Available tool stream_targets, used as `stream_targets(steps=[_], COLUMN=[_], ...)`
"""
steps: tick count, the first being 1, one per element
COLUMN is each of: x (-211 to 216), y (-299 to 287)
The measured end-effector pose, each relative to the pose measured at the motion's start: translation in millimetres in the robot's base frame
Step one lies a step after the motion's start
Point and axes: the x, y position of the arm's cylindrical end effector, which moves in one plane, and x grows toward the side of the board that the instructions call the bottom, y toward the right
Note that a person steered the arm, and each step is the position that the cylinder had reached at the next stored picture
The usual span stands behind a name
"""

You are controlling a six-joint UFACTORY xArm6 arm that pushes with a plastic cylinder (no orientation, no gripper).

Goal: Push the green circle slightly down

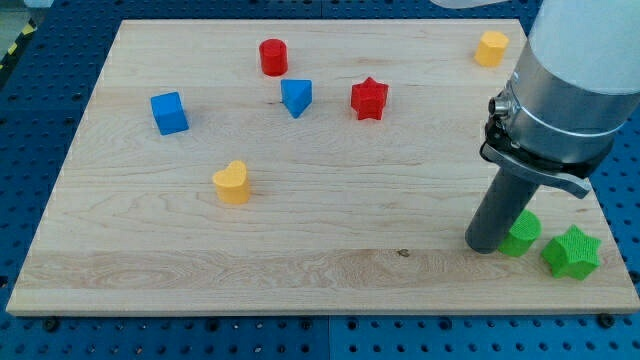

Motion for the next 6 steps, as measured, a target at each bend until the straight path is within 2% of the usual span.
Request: stream_targets(steps=[1, 2, 3, 6], x=[-29, -41, -34, -22], y=[0, 25, 43, 41])
